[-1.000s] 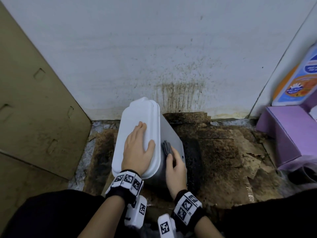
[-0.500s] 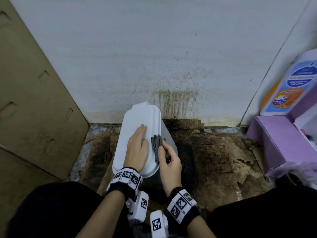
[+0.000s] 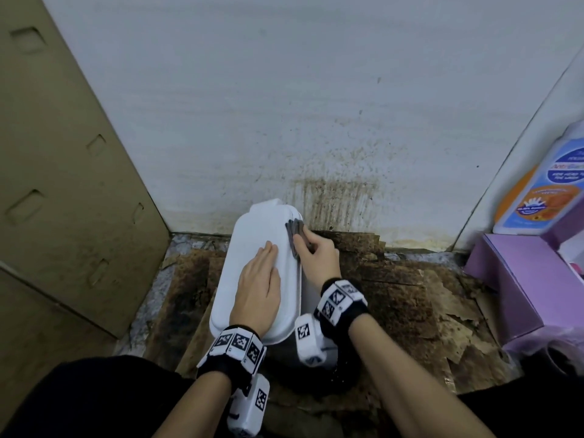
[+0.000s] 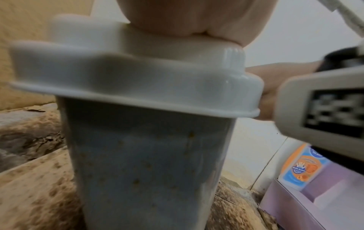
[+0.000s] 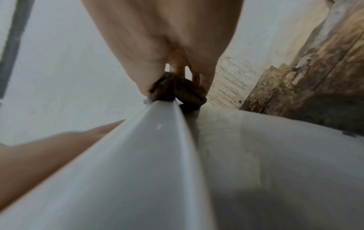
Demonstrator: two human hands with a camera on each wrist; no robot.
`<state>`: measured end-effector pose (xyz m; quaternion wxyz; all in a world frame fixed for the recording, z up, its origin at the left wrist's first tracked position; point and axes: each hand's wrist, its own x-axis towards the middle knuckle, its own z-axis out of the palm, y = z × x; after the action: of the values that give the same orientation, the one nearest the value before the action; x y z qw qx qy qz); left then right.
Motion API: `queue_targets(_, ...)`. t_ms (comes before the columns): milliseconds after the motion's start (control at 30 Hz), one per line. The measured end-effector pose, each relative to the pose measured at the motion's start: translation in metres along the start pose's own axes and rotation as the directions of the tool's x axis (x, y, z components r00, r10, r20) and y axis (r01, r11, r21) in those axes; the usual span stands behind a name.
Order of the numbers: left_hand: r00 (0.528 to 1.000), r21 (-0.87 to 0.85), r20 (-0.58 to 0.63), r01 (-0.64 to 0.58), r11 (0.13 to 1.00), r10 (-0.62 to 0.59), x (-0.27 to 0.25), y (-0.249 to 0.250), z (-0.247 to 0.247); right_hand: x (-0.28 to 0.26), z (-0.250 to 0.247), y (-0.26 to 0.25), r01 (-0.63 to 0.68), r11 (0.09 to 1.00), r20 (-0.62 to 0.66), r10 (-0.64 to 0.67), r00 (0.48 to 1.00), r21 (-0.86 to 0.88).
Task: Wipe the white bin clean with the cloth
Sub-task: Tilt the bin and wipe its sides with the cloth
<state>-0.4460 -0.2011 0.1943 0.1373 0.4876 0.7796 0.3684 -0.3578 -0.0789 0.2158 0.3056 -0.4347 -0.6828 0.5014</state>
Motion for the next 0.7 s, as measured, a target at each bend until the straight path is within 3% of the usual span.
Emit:
queue_targets(100,1.0,0.001,-0.008,-0.008,1.0,0.008,0.0,0.0,-0.001,0.031,-0.001,0.0,-0.023,1.0,0.043,0.022,0.999,0.018)
queue_targets(233,1.0,-0.002,-0.012,-0.001,1.0,0.001,0.001,0.0,-0.001,0.031,-0.003,0.003,-0.024,1.0,0.049,0.023,0.999,0.012)
queue_targets(567,1.0,0.021,-0.001,-0.011,1.0,0.011,0.001,0.001,0.003,-0.1,0.012,0.025,-0.004,0.997,-0.124,0.014,0.992,0.077)
queue_targets(700,0.999,0.02,0.022,-0.03,0.999,0.029,0.0,0.008,0.008,-0.108,0.018,0.026,0.005,0.998,-0.164,-0.016,0.986,-0.064)
